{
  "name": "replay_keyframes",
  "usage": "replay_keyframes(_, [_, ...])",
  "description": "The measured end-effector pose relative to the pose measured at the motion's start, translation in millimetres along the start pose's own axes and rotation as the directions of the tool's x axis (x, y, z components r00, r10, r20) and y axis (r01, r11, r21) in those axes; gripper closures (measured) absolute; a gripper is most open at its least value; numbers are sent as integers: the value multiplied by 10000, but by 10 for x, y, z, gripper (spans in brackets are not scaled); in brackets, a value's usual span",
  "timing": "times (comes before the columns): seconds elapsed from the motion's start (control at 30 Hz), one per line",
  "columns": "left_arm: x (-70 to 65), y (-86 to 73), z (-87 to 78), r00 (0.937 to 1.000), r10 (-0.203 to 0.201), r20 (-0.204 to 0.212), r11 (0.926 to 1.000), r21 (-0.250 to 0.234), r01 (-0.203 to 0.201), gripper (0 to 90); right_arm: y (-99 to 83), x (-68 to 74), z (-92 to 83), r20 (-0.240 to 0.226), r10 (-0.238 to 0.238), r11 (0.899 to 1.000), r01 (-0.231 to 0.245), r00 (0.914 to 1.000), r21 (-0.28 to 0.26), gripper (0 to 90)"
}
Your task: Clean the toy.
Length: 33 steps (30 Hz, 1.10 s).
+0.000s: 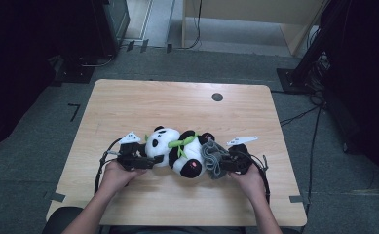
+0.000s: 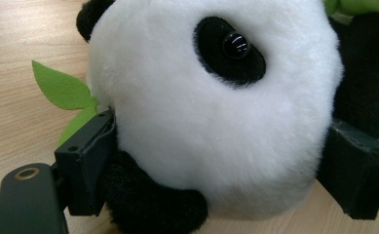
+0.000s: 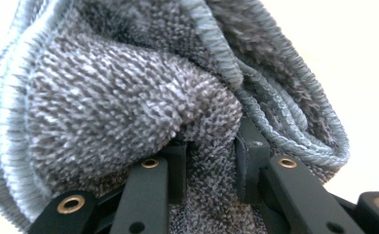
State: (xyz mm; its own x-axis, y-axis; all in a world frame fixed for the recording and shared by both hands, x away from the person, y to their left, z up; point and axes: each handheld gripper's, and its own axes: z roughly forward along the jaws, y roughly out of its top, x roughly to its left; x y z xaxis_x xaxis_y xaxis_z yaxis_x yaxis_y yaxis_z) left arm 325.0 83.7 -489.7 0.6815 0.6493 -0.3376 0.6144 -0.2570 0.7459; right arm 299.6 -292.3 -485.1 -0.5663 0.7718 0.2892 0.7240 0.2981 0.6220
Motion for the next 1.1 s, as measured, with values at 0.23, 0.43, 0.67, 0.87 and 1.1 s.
replay_keyframes(0.23, [3, 4, 10, 10000, 66, 18, 10000, -10, -66, 128, 37, -199, -126, 822, 547, 9981, -520, 9951, -343, 721])
replay_keyframes(0.43, [1, -8, 9, 9997, 232, 2, 9997, -19, -232, 125, 92, -387, -241, 1313, 1182, 9879, -1032, 9843, -1160, 726])
replay_keyframes(0.67, [6, -7, 26, 9995, 327, 35, 9994, -72, -327, 121, 218, -336, -435, 1226, 940, 9749, -664, 9880, -2124, 722])
replay_keyframes(0.87, [-3, -30, 20, 9991, 425, -22, 9990, -128, -425, 120, 452, -32, -654, 956, 36, 9537, 253, 9954, -2997, 715])
replay_keyframes(1.1, [-7, -42, 18, 9990, 437, -43, 9988, -207, -438, 119, 690, 463, -592, 337, -1546, 9389, 1575, 9874, -3059, 715])
